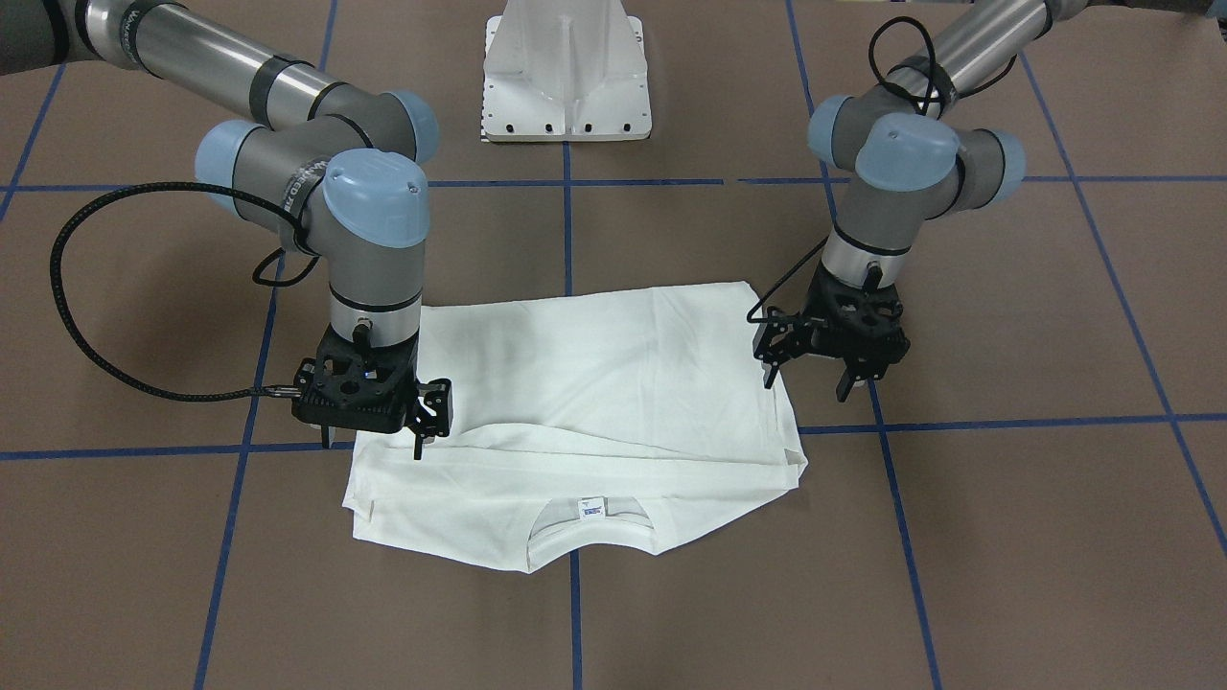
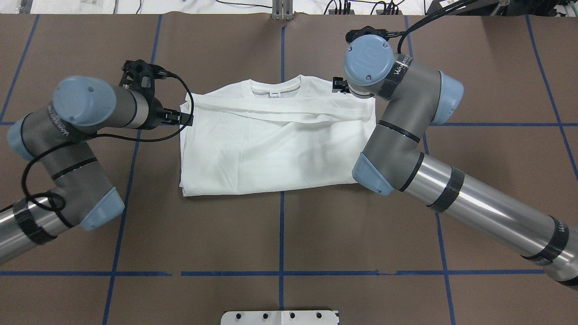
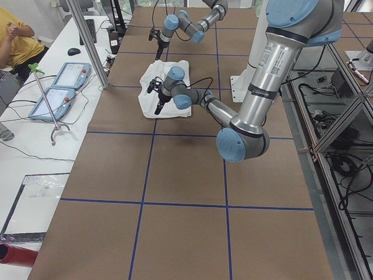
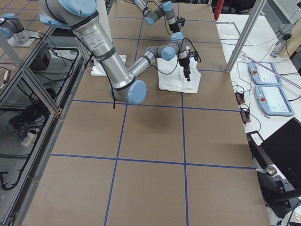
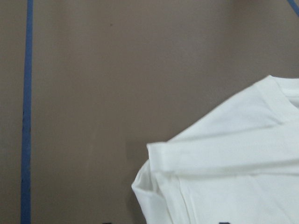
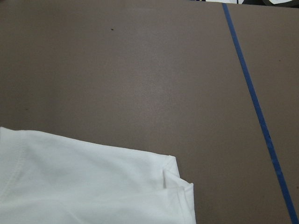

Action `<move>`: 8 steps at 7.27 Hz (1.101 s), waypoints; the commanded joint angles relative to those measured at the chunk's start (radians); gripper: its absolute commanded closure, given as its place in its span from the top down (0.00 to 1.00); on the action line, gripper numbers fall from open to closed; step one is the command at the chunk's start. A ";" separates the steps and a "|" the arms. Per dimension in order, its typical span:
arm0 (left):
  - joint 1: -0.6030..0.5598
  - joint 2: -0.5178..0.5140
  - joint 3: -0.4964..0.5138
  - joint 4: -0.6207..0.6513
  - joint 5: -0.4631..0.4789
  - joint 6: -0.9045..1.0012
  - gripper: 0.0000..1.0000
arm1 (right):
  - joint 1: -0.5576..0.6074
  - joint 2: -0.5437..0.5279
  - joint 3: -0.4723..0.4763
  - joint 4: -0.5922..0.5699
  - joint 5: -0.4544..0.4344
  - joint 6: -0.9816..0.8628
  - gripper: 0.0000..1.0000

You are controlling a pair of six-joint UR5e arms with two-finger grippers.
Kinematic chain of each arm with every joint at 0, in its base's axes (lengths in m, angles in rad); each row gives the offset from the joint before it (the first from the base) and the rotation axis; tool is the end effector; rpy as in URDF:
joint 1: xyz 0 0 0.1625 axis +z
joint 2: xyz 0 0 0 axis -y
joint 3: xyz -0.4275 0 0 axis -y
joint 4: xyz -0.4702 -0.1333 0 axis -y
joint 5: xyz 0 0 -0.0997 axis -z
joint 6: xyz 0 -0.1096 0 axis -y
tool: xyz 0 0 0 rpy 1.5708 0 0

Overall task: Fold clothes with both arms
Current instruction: 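Release the folded hem and move the left gripper to the shirt's side edge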

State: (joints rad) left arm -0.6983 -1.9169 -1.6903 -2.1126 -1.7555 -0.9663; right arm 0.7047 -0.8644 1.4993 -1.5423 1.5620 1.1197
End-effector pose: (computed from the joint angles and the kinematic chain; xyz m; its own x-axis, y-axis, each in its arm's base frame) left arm 0.4707 -0.5428 0.3268 0.6282 0.2021 -0.7514 0.1897 0.8968 0.3998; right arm -0.5241 -0.6219 0.2338 0.8244 0.1288 0.5512 -0.3250 0.9049 0.2747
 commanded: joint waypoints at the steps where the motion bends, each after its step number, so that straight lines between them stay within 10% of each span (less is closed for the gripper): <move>1: 0.115 0.136 -0.109 -0.105 -0.001 -0.157 1.00 | 0.001 -0.002 0.006 0.002 0.001 -0.004 1.00; 6: 0.238 0.116 -0.077 -0.106 0.088 -0.238 0.81 | -0.001 -0.005 0.006 0.016 0.000 -0.004 1.00; 8: 0.250 0.099 -0.062 -0.106 0.096 -0.256 0.38 | -0.001 -0.007 0.006 0.016 0.000 -0.004 1.00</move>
State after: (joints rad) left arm -0.4557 -1.8091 -1.7595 -2.2183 -1.6631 -1.2102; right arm 0.7043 -0.8700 1.5048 -1.5265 1.5616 1.1152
